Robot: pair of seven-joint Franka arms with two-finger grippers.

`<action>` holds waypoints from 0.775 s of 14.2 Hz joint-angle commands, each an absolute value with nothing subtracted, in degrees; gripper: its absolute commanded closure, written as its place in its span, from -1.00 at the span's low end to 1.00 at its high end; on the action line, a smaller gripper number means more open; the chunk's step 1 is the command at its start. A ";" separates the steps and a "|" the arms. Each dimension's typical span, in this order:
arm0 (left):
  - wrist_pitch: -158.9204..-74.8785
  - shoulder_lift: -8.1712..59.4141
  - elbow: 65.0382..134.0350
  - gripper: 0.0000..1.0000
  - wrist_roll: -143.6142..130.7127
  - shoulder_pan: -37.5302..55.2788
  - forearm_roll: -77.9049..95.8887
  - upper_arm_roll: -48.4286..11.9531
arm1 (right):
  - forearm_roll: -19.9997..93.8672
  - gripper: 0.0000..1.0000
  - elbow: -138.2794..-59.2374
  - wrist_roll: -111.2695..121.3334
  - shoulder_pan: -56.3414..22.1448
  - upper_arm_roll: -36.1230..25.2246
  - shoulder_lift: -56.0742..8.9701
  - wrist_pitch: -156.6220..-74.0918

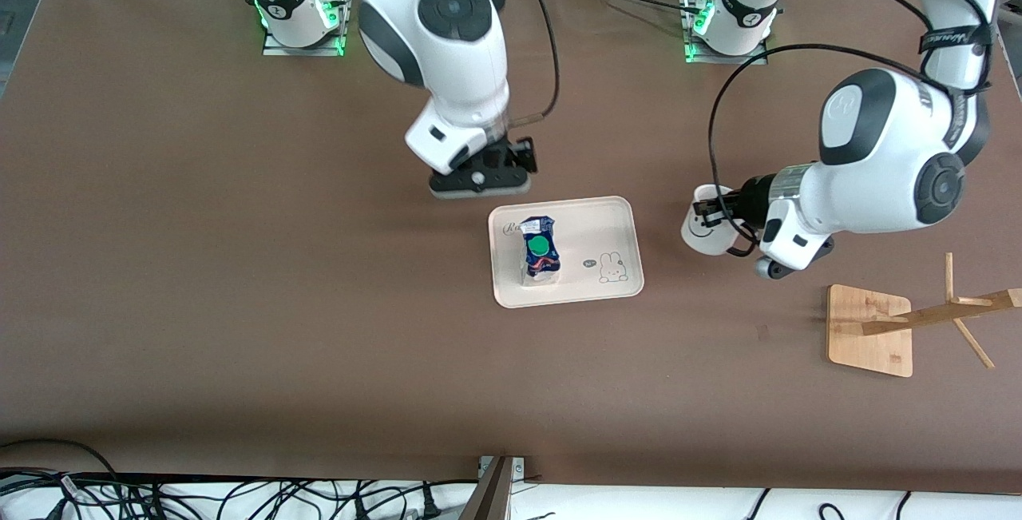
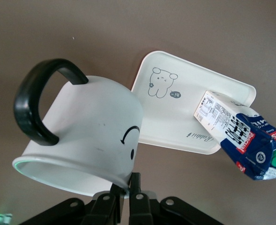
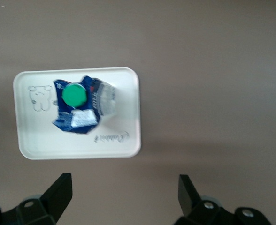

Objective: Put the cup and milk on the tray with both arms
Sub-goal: 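Raise the right gripper away while the left gripper brings the mug to the tray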

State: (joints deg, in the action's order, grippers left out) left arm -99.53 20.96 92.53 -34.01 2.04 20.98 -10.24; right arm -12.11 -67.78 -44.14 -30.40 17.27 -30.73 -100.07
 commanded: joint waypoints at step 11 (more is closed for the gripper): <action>-108.09 38.84 79.72 1.00 -59.92 7.99 31.72 -9.84 | 0.25 -1.00 -69.17 -26.40 -29.62 -20.63 -20.74 -81.48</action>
State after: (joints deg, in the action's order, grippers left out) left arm -106.42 36.58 82.20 -55.96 6.46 29.54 -10.32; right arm -3.16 -67.87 -30.93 -29.18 -16.05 -23.10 -82.47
